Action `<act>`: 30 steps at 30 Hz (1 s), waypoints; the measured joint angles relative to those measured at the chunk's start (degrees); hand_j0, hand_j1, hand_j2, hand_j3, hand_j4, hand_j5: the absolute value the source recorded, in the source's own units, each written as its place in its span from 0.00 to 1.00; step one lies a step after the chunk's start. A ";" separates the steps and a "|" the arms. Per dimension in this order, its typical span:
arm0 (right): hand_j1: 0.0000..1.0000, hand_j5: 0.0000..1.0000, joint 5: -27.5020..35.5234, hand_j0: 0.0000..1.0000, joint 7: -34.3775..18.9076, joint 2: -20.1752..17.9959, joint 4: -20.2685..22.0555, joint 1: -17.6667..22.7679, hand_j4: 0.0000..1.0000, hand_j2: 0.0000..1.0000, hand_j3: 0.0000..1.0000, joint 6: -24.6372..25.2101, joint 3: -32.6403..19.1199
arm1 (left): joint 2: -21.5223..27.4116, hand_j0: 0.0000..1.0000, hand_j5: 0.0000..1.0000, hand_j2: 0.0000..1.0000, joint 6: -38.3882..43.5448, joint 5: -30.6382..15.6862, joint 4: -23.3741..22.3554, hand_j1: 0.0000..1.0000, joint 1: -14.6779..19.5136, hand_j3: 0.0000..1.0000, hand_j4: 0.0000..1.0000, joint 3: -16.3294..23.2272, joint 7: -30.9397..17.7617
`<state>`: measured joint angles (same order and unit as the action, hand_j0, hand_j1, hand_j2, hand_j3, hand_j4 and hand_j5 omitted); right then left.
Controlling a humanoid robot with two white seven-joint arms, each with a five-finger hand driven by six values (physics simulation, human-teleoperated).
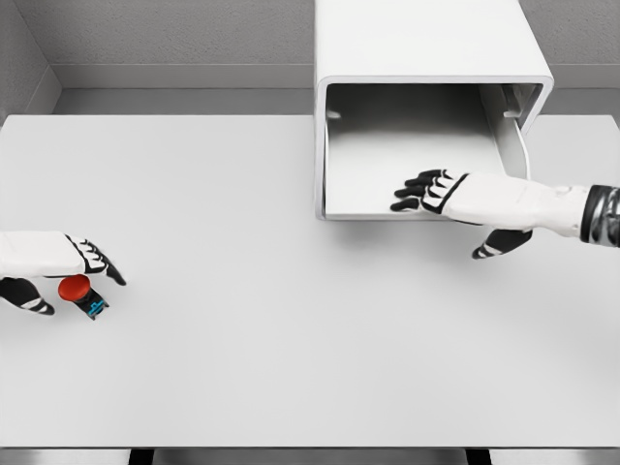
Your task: Slide open multi-storey tabletop storage cabinets and put open load switch and slide close multi-storey tabletop storage cabinets
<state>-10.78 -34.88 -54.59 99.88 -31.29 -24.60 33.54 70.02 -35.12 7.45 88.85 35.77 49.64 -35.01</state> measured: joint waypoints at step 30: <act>1.00 1.00 8.29 1.00 -0.15 -2.16 0.83 1.58 1.00 1.00 1.00 -10.31 -13.14 | -0.03 0.38 0.38 0.38 -0.01 0.47 2.64 0.38 0.44 0.38 0.38 0.05 -0.03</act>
<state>-2.49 -35.03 -56.75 100.71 -29.71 -34.91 20.40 69.99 -35.13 7.92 91.49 36.21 49.70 -35.04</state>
